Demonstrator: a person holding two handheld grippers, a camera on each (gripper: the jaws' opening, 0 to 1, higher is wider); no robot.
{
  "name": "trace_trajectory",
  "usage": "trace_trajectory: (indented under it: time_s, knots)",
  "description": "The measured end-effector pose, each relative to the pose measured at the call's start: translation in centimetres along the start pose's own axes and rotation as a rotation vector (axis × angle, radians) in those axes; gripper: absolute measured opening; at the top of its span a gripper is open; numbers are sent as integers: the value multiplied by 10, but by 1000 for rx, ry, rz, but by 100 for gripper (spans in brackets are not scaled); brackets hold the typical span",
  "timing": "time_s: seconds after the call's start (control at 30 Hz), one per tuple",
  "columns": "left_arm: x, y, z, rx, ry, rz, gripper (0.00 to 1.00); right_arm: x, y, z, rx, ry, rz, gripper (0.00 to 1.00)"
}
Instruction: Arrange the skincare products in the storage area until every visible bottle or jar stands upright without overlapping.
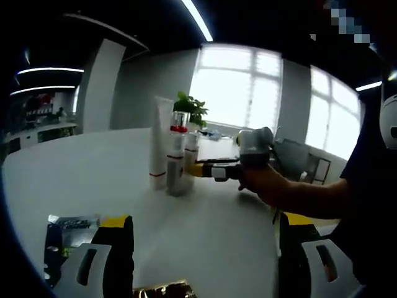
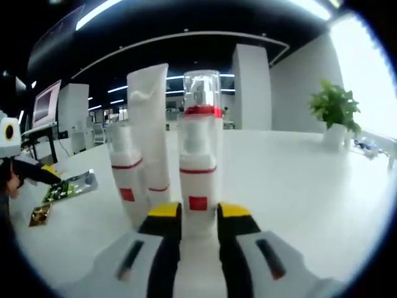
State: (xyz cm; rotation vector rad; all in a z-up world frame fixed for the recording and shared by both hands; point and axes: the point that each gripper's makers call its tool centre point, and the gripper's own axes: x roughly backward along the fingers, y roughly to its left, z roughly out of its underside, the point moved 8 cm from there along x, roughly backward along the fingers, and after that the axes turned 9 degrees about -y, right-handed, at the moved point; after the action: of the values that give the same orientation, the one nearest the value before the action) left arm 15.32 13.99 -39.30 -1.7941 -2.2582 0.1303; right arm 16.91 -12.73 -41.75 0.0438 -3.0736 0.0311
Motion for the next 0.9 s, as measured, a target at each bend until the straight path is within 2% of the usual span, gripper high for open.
trace_trajectory:
  time_s: [0.3, 0.6, 0.9]
  knots:
    - [0, 0, 1, 5, 5, 3, 100, 5, 0, 7, -10, 32, -6, 27]
    - [4, 2, 0, 2, -1, -10, 100, 15, 2, 5, -6, 19, 0, 31]
    - [8, 5, -2, 1, -11, -27, 100, 23, 4, 0, -14, 11, -6, 45]
